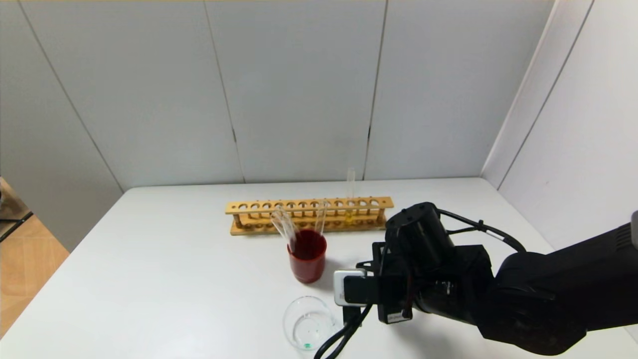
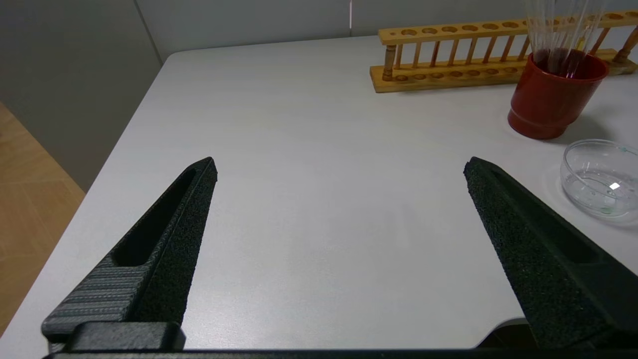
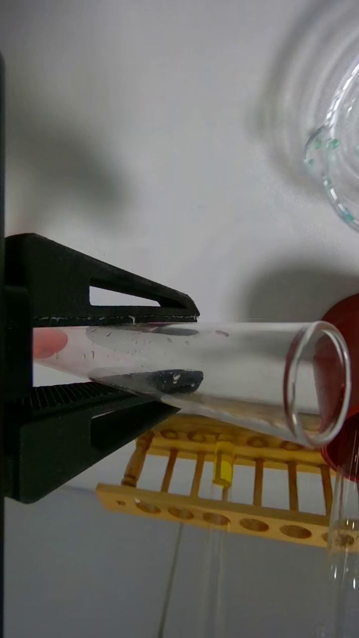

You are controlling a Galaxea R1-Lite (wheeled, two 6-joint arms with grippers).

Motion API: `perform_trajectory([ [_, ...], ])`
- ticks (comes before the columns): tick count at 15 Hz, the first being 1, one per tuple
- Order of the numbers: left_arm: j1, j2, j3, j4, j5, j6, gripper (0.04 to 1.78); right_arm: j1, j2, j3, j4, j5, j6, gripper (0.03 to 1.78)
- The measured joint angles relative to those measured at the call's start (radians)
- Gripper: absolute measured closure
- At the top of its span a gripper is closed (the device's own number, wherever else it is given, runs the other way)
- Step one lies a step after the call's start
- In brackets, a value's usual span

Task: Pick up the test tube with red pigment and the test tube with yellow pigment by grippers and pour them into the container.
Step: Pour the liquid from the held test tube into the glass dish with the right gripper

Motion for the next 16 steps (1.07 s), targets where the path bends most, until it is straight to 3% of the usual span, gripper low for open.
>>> perform_trajectory([
  [7,0.000,0.000,0.000,0.000,0.000,0.000,0.07,0.078,0.060,-0.068,0.000,-0.063,-0.021,1.42],
  [16,0.000,0.000,0.000,0.000,0.000,0.000,0.07,0.118,0.116,-0.089,-0.002,-0.216,-0.161,1.42],
])
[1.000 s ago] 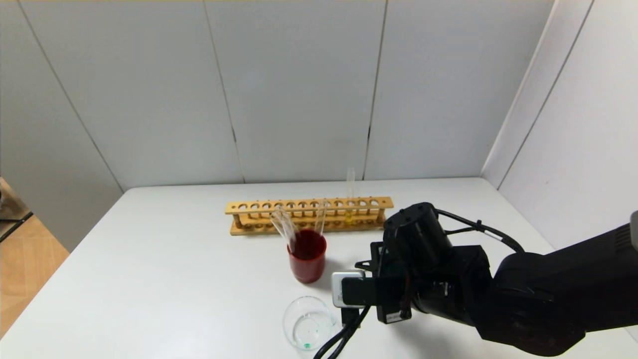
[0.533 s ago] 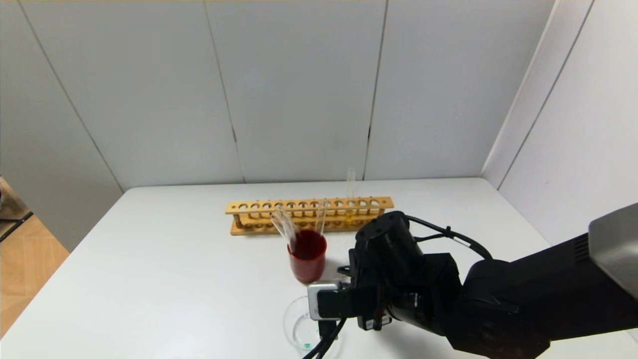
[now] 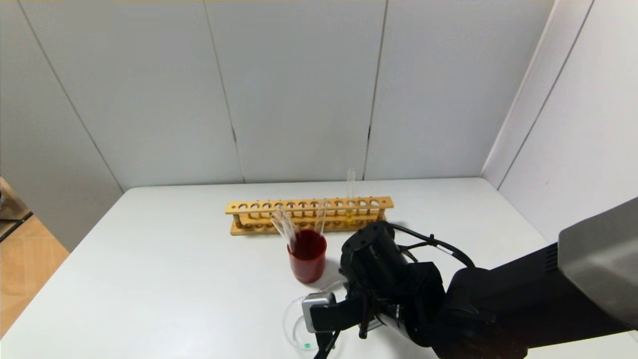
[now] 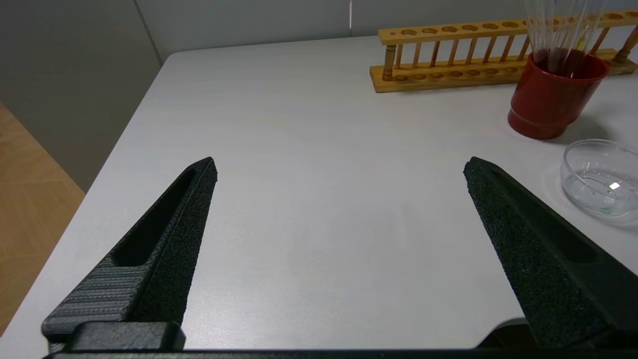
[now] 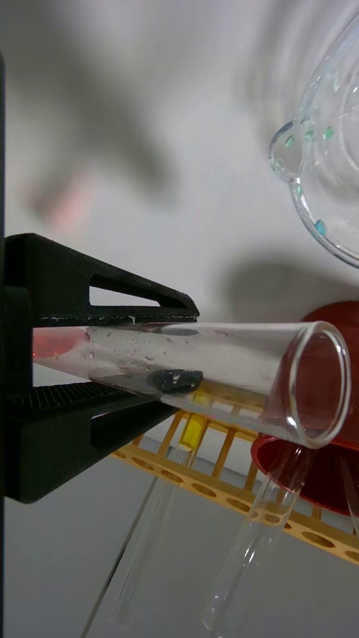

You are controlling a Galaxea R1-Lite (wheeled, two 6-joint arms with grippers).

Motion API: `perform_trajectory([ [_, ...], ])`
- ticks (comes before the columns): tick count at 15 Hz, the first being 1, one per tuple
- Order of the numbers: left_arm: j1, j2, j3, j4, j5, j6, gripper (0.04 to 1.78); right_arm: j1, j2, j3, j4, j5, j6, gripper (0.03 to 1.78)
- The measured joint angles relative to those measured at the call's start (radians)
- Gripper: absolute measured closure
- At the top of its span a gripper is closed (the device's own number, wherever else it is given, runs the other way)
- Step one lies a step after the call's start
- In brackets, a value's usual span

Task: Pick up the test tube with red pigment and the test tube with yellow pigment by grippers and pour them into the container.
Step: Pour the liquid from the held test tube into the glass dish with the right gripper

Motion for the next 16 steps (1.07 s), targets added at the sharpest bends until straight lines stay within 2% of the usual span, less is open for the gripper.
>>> perform_trajectory([
  [5,0.000,0.000,0.000,0.000,0.000,0.000,0.07,0.005,0.029,-0.023,-0.001,-0.079,-0.050,1.42],
  [8,0.000,0.000,0.000,0.000,0.000,0.000,0.07,0.019,0.029,-0.031,0.002,-0.093,-0.086,1.42],
  [11,0.000,0.000,0.000,0.000,0.000,0.000,0.07,0.030,0.018,-0.034,0.001,-0.130,-0.147,1.42],
  [13,0.000,0.000,0.000,0.000,0.000,0.000,0.07,0.040,0.013,-0.032,0.001,-0.141,-0.163,1.42],
  [16,0.000,0.000,0.000,0.000,0.000,0.000,0.07,0.052,0.011,-0.022,0.002,-0.186,-0.177,1.42],
])
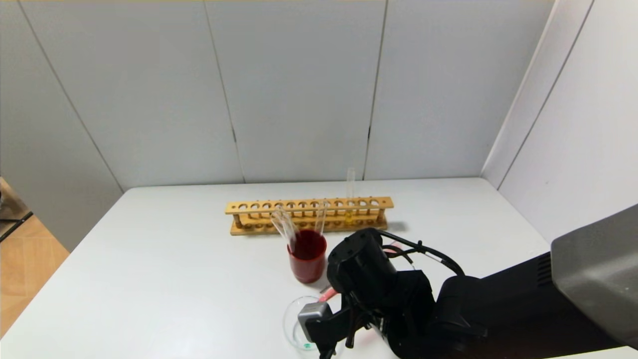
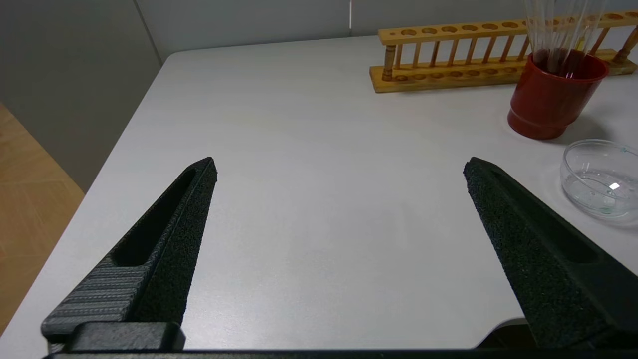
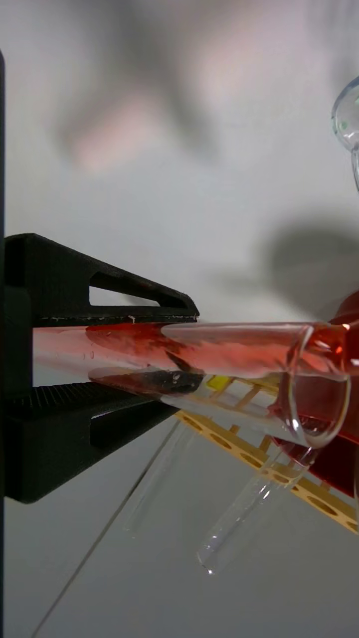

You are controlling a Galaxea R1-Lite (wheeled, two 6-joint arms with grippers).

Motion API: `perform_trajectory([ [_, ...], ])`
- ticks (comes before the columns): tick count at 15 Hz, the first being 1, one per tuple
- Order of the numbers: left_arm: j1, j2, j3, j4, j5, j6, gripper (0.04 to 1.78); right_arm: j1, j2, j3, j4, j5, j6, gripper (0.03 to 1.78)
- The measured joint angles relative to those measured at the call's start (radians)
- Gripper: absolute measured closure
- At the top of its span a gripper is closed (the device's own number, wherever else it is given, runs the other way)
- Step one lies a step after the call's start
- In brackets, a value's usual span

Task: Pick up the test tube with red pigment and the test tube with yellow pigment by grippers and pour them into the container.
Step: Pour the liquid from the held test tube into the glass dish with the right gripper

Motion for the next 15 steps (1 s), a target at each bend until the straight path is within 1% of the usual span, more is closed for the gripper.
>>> perform_trajectory([
  [11,0.000,0.000,0.000,0.000,0.000,0.000,0.07,-0.007,0.006,-0.009,0.001,-0.001,-0.007,1.42],
  [12,0.000,0.000,0.000,0.000,0.000,0.000,0.07,-0.008,0.006,-0.009,0.002,-0.001,-0.018,1.42],
  [15,0.000,0.000,0.000,0.000,0.000,0.000,0.07,-0.010,0.002,-0.013,0.002,-0.003,-0.085,1.42],
])
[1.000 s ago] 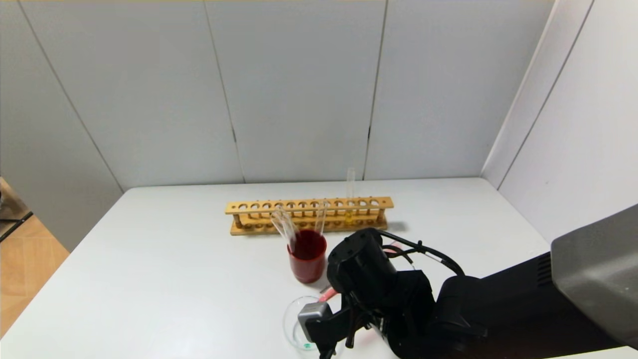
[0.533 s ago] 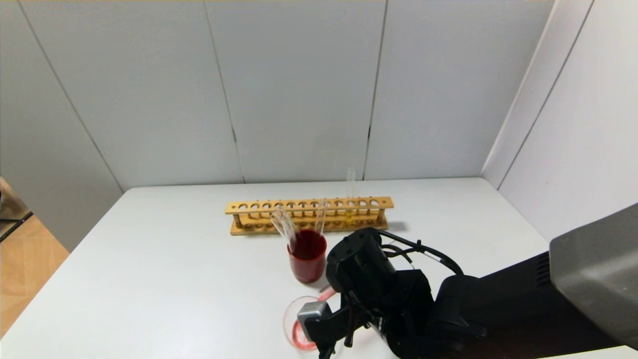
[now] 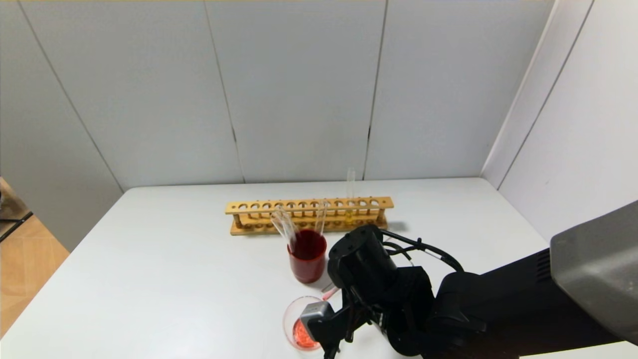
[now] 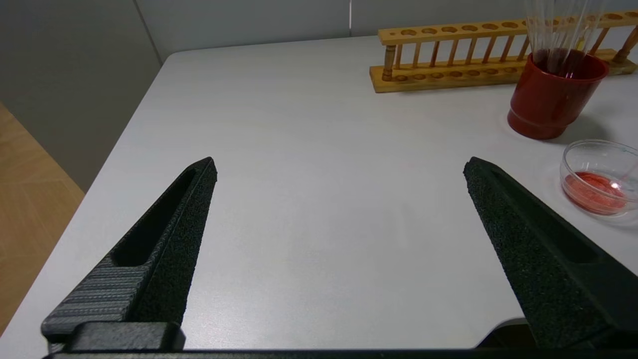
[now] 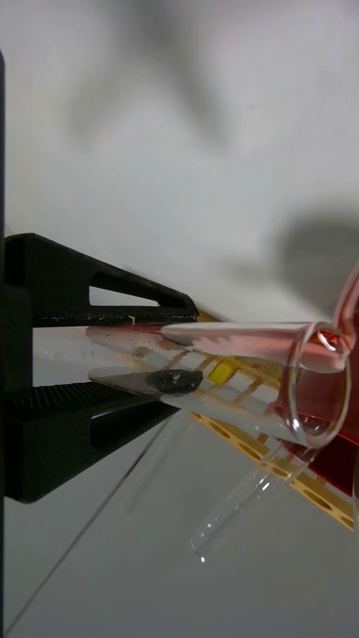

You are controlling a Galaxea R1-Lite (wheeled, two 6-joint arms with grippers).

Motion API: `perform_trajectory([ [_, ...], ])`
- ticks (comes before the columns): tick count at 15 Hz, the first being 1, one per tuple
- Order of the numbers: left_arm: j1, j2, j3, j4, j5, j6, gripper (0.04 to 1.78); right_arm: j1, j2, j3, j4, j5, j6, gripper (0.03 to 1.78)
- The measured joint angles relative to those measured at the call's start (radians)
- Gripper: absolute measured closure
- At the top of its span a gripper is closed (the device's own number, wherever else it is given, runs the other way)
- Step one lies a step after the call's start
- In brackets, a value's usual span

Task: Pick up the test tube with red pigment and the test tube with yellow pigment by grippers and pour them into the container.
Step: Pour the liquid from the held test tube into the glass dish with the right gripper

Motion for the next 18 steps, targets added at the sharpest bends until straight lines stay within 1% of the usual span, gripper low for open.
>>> perform_trajectory([
  [3,0.000,0.000,0.000,0.000,0.000,0.000,0.07,0.004,0.001,-0.016,0.000,0.000,-0.036,1.42],
  [6,0.000,0.000,0.000,0.000,0.000,0.000,0.07,0.009,0.009,-0.037,0.000,-0.002,-0.053,1.42],
  [9,0.000,0.000,0.000,0.000,0.000,0.000,0.07,0.010,0.017,-0.051,0.000,-0.004,-0.058,1.42],
  [11,0.000,0.000,0.000,0.000,0.000,0.000,0.07,0.011,0.021,-0.053,0.000,-0.037,-0.063,1.42],
  [12,0.000,0.000,0.000,0.000,0.000,0.000,0.07,0.013,0.022,-0.054,0.000,-0.042,-0.067,1.42],
  [18,0.000,0.000,0.000,0.000,0.000,0.000,0.07,0.016,0.019,-0.053,0.000,-0.045,-0.077,1.42],
])
